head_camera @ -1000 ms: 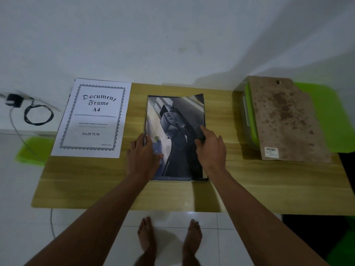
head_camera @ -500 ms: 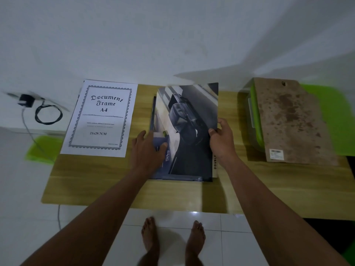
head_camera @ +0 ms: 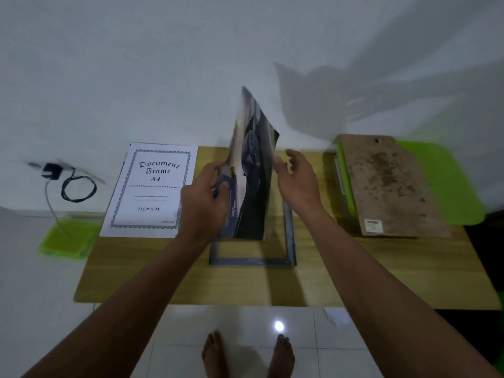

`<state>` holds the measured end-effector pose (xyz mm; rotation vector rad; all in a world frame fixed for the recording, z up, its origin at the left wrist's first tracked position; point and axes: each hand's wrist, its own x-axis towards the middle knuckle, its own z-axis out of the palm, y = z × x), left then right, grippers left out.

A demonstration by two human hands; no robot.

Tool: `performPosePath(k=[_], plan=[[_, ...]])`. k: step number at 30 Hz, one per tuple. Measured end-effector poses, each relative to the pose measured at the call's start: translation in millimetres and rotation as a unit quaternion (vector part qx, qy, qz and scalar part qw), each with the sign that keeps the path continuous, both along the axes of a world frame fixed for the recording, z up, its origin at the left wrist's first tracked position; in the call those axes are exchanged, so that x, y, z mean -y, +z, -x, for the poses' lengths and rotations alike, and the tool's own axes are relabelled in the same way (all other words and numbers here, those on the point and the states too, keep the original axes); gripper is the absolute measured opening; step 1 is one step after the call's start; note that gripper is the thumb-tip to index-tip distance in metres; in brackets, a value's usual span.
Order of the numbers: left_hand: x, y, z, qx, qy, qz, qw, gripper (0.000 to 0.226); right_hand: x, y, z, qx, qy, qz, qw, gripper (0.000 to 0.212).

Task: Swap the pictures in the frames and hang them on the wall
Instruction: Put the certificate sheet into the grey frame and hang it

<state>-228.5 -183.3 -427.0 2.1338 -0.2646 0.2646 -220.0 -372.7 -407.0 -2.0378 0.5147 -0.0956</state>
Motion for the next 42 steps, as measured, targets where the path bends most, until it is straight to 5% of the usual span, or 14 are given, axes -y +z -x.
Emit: performPosePath(k=[4, 8, 13, 17, 20, 36, 42], plan=[[20.2, 40.4, 24.1, 0.039, -0.046, -0.057, 0.997, 0.041, -21.9, 53.9, -5.2, 0.015, 0.048, -0.08, 0.996, 0.065], [29.2, 56.2, 43.0, -0.021, -0.084, -0.028, 0.996, 0.041, -17.5, 67.6, 0.0, 0.052, 0.006, -0.061, 0.997, 0.021], [19.2, 62.5, 33.7, -0.05, -0.008, 0.012, 0.999, 0.042, 10.7, 72.2, 28.1, 0.062, -0.049, -0.108, 0.991, 0.035], [5.2, 54.5, 2.5, -0.245, -0.019, 0.118, 0.962, 0.065, 32.9, 55.3, 47.5, 0.054, -0.071, -0.155, 0.984, 0.053], [1.0, 47.5, 2.6, -0.282, -0.073, 0.142, 0.946, 0.073, 44.6, 39.9, 67.4, 0.044, -0.068, -0.142, 0.986, 0.054], [62.1, -71.0, 101.3, -0.303, -0.087, -0.069, 0.946, 0.087, 117.2, -91.6, 177.0, -0.134, 0.02, -0.023, 0.991, 0.072], [101.9, -98.3, 123.8, -0.253, -0.118, -0.104, 0.955, 0.079, 152.8, -122.9, 193.9, -0.193, 0.026, 0.092, 0.977, 0.076]])
